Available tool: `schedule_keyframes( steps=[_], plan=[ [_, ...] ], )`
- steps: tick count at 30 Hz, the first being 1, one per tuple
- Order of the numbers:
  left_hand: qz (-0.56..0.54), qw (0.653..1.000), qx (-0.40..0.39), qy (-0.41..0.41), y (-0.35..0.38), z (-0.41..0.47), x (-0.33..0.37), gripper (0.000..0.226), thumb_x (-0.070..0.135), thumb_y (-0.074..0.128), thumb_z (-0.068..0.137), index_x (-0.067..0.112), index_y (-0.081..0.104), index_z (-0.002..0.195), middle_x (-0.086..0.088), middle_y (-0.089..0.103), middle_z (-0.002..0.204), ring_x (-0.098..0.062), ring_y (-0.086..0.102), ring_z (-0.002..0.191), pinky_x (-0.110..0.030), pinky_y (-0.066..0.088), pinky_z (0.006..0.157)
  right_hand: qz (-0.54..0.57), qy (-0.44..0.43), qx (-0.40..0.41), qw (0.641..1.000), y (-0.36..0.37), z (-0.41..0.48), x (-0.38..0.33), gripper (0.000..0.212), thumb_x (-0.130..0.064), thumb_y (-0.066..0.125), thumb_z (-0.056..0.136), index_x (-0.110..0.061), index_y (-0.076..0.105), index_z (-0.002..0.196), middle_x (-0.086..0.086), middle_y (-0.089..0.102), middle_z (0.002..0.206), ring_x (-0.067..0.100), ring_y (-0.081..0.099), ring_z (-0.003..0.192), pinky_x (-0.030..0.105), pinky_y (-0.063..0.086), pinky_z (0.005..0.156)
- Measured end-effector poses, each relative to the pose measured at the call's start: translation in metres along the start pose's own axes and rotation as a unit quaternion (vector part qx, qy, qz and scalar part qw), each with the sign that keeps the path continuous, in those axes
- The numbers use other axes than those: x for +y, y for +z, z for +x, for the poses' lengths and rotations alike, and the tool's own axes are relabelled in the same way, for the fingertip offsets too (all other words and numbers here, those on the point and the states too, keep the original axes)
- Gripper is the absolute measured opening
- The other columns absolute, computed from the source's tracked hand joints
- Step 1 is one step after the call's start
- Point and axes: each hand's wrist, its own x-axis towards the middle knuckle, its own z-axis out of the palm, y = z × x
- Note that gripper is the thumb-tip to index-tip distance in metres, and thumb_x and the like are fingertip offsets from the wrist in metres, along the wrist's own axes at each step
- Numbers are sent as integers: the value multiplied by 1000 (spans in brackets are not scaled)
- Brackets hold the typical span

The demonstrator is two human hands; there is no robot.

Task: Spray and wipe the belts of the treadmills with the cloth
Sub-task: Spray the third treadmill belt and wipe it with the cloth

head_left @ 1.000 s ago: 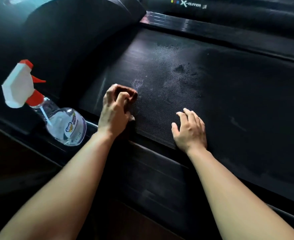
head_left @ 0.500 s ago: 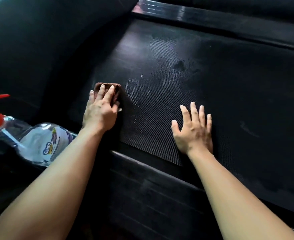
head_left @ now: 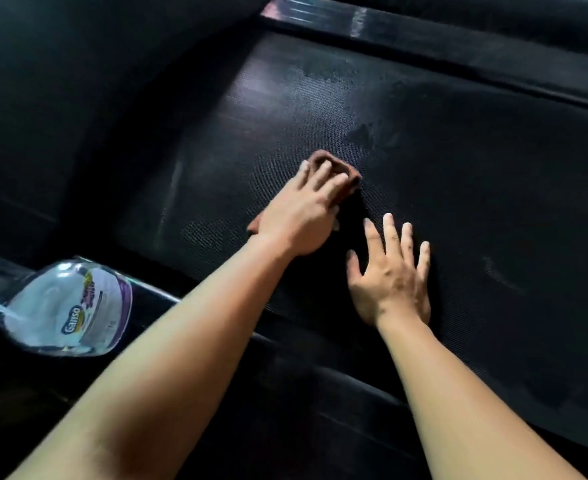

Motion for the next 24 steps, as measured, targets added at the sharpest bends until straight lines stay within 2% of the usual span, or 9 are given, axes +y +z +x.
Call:
schedule_keyframes(
  steps=[3,6,10,12,14,16,18,22,24],
  plan=[
    [-16,1000,-12,-8,7,-57,11,60,40,27,97,21,37,154,-12,32,161,-33,21,152,-48,20,123,5,-1,3,1000,0,-1,-1,72,-56,19,89,-32,17,157,0,2,167,25,-4,153,51,-5,122],
    [-42,988,26,-144,5,-99,-16,59,44,32,96,29,38,153,-7,31,163,-37,24,150,-48,23,122,5,-1,4,1000,0,-1,-1,71,-57,19,91,-32,16,157,0,2,167,25,-4,153,51,-5,122],
    [-62,921,68,-379,-16,-110,-69,61,35,46,101,29,25,158,-4,14,168,-35,9,153,-44,11,123,4,-1,6,1000,0,-2,-1,70,-57,18,92,-33,16,157,0,2,167,25,-3,153,51,-5,122],
    [-72,887,86,-448,-27,-96,-96,61,36,43,104,27,21,159,-4,9,169,-35,4,154,-44,11,123,4,-4,8,1000,1,-2,-1,70,-57,19,92,-32,17,158,1,3,167,26,-3,153,52,-5,122],
    [-78,873,87,-473,-34,-73,-113,59,36,41,105,26,20,159,-4,8,169,-34,3,154,-46,13,123,7,-7,15,1000,2,-2,-2,70,-56,20,92,-31,19,157,2,5,167,27,-1,153,52,-4,122],
    [-72,884,77,-455,-39,-47,-118,61,36,42,104,26,21,159,-4,9,169,-34,4,154,-46,15,122,8,-6,17,1000,2,-2,-2,70,-55,21,92,-30,20,157,3,6,167,28,0,153,53,-3,121],
    [-67,913,60,-399,-40,-19,-114,63,36,46,102,26,22,159,-5,10,168,-32,7,154,-44,13,122,3,-7,13,1000,1,-2,-2,70,-55,20,92,-30,19,158,3,4,167,28,-1,153,53,-4,121],
    [-63,969,28,-237,-31,10,-67,57,32,44,103,30,26,157,-4,13,168,-30,6,155,-38,4,123,2,-9,9,1000,1,-1,-2,71,-56,17,91,-31,17,158,2,3,167,28,-2,153,53,-4,121],
    [-51,991,17,-123,-18,4,-36,59,32,47,101,31,29,157,-3,19,167,-29,8,155,-34,1,124,-3,-7,8,1000,2,-1,-1,73,-57,14,89,-32,18,157,1,3,167,27,-1,153,52,-4,121]
  ],
)
